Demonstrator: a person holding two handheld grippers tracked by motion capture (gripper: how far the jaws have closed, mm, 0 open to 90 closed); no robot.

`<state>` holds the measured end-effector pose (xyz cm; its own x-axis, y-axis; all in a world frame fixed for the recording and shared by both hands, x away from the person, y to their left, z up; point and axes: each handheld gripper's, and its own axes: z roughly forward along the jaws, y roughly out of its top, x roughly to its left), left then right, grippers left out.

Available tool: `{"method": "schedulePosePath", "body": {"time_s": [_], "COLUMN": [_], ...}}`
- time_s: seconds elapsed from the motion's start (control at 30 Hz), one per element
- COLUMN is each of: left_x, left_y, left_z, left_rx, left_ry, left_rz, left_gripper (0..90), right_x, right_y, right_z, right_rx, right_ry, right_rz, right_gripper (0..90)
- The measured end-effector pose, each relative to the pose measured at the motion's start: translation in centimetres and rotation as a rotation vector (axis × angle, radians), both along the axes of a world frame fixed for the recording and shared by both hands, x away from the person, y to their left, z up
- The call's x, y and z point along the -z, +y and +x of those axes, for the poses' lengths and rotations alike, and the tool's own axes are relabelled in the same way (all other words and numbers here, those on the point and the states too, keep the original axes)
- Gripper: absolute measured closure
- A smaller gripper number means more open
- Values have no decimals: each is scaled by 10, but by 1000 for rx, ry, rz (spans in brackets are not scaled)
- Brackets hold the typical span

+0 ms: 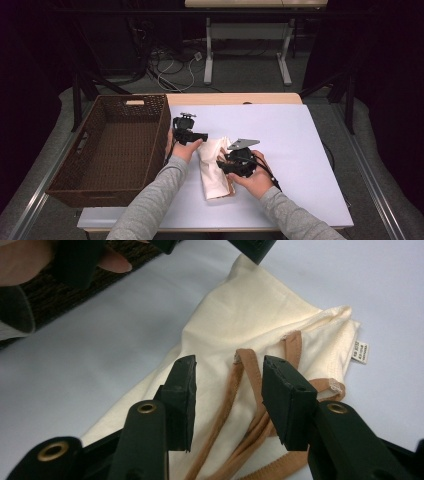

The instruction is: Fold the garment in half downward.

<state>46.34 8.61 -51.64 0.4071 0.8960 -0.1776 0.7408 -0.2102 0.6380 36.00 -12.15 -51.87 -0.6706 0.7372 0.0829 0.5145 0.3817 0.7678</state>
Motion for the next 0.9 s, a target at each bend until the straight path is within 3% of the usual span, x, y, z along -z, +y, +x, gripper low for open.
{"method": "schedulePosePath", "body": {"time_s": [0.37,0.57,0.6,0.63,0.9], "left_x": [3,4,5,5,6], "left_y": [4,5,5,5,3], "left_z": [-4,-6,-7,-7,-10], "left_rx": [-13,-6,-6,-5,10], "left_ry": [-5,-8,-6,-5,-4], "left_rz": [-16,-16,-23,-21,-11], "left_gripper": [213,188,188,188,203], "right_x": [10,14,14,13,9], "right_y": [12,15,13,13,4], "right_z": [14,16,16,16,16], "right_rx": [35,44,52,54,72], "right_ry": [-12,-1,18,19,28], "right_rz": [-19,-54,-62,-56,-41], "right_gripper": [606,758,849,877,900]}}
